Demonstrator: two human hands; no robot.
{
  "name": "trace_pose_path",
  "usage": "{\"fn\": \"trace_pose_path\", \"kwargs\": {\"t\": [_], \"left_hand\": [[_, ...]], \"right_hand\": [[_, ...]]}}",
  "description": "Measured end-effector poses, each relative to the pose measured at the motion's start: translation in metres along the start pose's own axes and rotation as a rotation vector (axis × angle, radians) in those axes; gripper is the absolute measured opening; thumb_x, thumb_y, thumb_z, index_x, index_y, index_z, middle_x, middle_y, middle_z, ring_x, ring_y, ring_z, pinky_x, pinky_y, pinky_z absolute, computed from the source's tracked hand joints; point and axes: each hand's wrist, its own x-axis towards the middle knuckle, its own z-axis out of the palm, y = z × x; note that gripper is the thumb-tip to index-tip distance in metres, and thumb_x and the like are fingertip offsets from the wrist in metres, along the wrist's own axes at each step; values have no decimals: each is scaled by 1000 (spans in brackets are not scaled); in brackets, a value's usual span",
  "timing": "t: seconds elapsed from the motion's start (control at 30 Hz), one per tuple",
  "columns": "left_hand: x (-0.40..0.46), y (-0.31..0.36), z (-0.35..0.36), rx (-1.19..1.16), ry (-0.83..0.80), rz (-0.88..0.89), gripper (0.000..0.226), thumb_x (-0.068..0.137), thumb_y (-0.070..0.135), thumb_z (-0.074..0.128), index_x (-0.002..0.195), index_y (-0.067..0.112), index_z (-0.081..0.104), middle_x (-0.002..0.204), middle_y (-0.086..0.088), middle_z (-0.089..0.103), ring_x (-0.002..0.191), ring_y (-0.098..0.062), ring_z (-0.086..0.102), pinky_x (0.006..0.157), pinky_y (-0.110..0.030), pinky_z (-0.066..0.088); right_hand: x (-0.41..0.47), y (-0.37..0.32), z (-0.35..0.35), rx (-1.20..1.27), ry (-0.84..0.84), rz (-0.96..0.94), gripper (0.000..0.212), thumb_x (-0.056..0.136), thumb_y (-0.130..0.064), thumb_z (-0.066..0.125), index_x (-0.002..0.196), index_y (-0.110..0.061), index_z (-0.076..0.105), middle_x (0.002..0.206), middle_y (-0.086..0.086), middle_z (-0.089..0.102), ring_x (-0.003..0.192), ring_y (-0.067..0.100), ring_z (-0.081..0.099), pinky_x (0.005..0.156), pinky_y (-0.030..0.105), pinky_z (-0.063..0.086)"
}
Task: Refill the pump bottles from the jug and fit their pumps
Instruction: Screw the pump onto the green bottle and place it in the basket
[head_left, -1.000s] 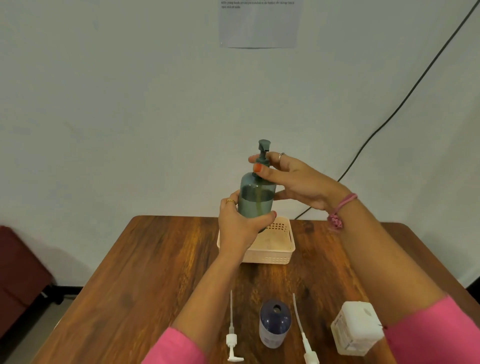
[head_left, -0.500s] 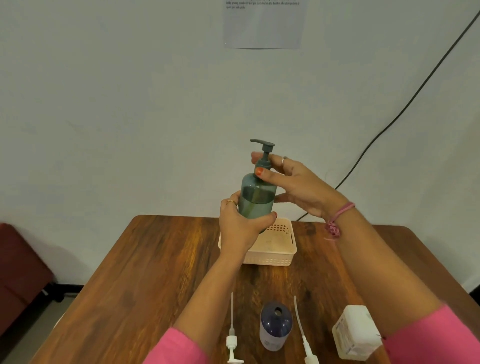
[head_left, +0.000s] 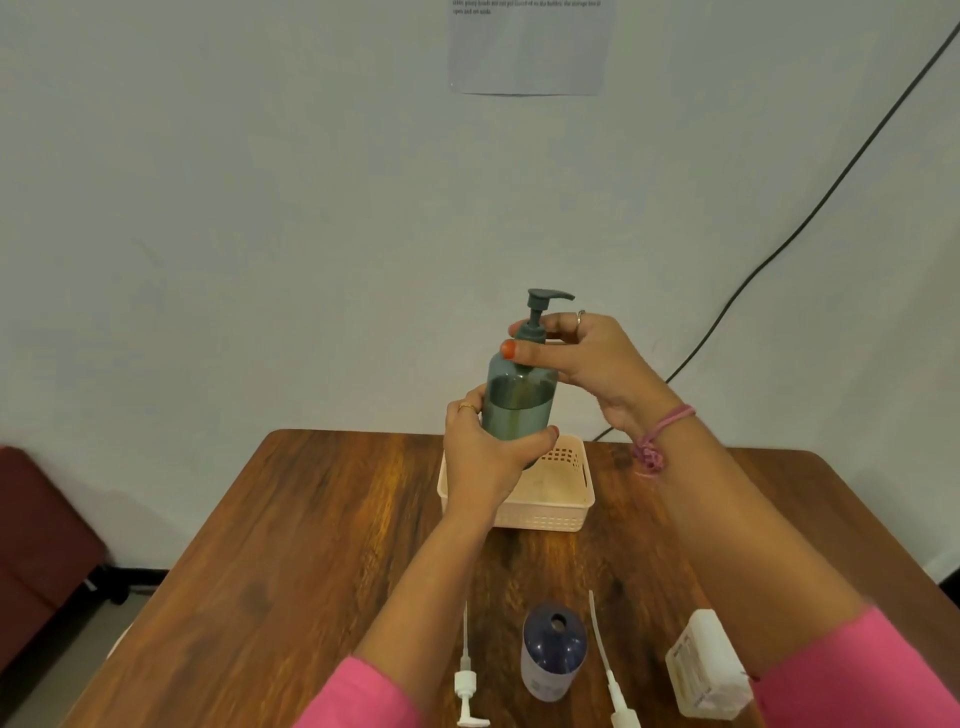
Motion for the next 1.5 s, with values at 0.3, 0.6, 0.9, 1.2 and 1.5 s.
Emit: {"fn": "trace_pose_path", "kwargs": {"t": [0.3,0.6,0.9,1.2,1.5], "left_hand": [[-2,-1,-4,-6,3,-18,82,57,28,91,128,19,49,120,-2,53,109,-18,57,87,-37,57],[-2,-3,-2,13,5,-1,84,55,31,90,127,18,50,120,-3,53,108,-19,58,86,-40,58],[-3,-1,1,5,32,-7,82,53,31,91,124,17,53,118,-3,54,107,-19,59,87,-41,57],[-3,0,6,-23,47,0,71,62,13,88,123,11,52,117,-4,49,102,-13,54,76,-13,48],[12,-18,-1,-63,18,12,71,65,17,87,126,17,51,117,-1,52,108,-15,56,86,-28,54]], "right_hand": [[-3,1,-12,-109,-232,55,25,84,-24,70,109,-27,68,111,-11,70,109,5,62,97,34,46],[-8,11,13,-96,83,58,43,74,-39,77,109,-18,63,109,-6,64,98,11,63,83,28,53],[-14,15,15,-30,166,-51,23,81,-23,74,104,-16,72,100,-1,73,97,12,67,85,23,54],[-16,28,41,-166,456,-102,29,78,-35,76,102,-19,75,102,-3,73,98,12,64,91,38,53],[-13,36,23,-258,148,8,77,67,-42,82,134,-22,49,126,-8,55,105,10,60,84,26,53]]}}
